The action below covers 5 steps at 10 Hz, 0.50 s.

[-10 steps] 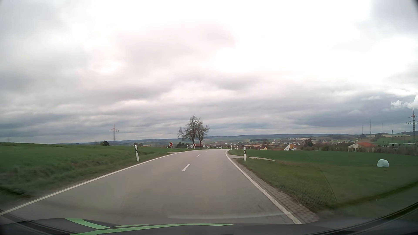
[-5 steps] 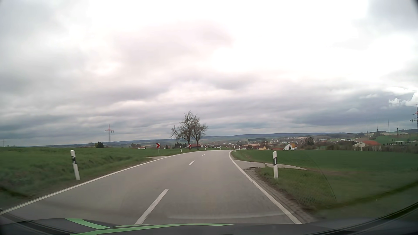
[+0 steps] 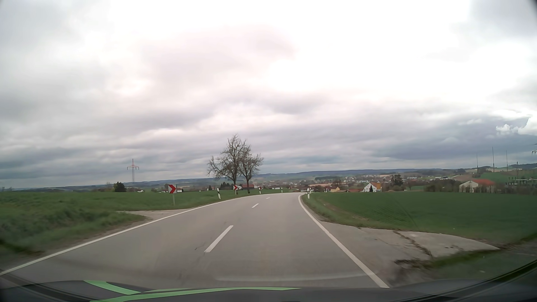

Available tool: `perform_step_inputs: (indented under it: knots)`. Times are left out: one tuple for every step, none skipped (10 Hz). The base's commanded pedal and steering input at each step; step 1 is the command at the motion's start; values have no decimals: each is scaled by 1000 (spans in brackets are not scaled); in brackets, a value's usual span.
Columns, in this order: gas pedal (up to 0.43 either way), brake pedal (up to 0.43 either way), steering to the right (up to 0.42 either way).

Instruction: Follow the waypoints while adhering to traffic rules and regulations

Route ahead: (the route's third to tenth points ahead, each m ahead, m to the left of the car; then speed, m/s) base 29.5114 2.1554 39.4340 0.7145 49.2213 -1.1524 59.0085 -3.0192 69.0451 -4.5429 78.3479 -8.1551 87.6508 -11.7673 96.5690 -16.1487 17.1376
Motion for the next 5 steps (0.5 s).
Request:
perform_step_inputs:
  knots:
    - [98,0,9]
    - [98,0,11]
    - [87,0,12]
    - [87,0,13]
    - [87,0,14]
